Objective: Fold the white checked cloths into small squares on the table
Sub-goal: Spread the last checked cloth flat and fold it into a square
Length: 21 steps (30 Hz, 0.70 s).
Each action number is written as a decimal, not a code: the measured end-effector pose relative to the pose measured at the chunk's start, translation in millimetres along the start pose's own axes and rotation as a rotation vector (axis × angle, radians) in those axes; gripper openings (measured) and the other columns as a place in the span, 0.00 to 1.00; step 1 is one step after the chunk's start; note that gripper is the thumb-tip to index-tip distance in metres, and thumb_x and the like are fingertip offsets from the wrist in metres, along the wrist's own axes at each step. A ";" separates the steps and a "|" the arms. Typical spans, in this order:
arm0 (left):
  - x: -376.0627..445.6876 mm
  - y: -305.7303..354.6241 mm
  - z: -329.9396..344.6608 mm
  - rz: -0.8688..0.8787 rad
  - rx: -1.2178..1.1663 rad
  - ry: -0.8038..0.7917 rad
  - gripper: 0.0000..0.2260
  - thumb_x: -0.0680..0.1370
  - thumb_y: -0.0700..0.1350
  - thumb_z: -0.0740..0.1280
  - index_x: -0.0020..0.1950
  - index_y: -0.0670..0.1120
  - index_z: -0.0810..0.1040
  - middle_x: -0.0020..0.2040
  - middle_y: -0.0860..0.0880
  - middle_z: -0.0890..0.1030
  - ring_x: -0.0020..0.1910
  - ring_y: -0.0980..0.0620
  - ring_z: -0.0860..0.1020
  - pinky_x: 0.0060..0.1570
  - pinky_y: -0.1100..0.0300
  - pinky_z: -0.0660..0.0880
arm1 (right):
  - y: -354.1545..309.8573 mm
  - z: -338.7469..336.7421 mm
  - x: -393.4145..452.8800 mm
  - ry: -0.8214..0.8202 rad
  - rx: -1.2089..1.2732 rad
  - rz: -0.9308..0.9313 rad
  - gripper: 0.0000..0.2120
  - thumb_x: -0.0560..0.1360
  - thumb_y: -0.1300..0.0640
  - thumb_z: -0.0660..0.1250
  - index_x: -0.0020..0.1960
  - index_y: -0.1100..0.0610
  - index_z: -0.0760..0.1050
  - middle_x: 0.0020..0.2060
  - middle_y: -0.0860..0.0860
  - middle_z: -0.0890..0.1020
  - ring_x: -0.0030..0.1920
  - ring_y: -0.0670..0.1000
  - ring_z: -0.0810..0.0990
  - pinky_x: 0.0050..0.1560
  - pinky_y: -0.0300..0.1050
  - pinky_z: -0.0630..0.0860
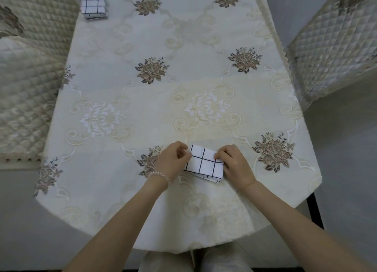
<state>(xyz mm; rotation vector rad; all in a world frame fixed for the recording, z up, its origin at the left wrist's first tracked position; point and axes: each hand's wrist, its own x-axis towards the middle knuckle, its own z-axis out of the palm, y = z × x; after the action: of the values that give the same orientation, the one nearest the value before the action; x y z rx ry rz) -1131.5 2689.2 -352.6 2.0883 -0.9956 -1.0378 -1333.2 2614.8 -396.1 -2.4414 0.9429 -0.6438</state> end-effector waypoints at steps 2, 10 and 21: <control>-4.0 -5.0 1.2 0.063 0.077 -0.030 0.07 0.73 0.42 0.69 0.50 0.47 0.77 0.43 0.51 0.78 0.41 0.56 0.75 0.44 0.68 0.71 | -1.1 0.0 -0.8 -0.002 -0.042 -0.049 0.07 0.69 0.71 0.65 0.44 0.63 0.78 0.41 0.56 0.78 0.41 0.55 0.70 0.40 0.46 0.67; -2.6 -10.6 11.5 0.406 0.527 0.069 0.13 0.74 0.35 0.66 0.58 0.41 0.75 0.51 0.45 0.75 0.48 0.46 0.75 0.46 0.56 0.73 | 4.2 -10.1 -19.1 -0.128 -0.153 -0.230 0.13 0.72 0.69 0.67 0.56 0.64 0.79 0.52 0.57 0.80 0.54 0.59 0.77 0.57 0.54 0.73; -5.2 -33.8 28.7 0.675 0.943 -0.128 0.24 0.79 0.48 0.51 0.74 0.41 0.63 0.74 0.45 0.64 0.74 0.46 0.59 0.70 0.48 0.56 | -74.1 26.1 4.1 -0.160 -0.226 0.287 0.27 0.80 0.49 0.50 0.74 0.64 0.61 0.74 0.59 0.64 0.75 0.57 0.60 0.73 0.52 0.54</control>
<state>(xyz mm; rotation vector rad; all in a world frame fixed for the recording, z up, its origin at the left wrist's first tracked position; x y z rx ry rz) -1145.7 2706.8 -391.1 2.0275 -2.3710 -0.3498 -1278.8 2667.6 -375.0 -2.4345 1.3259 -0.2501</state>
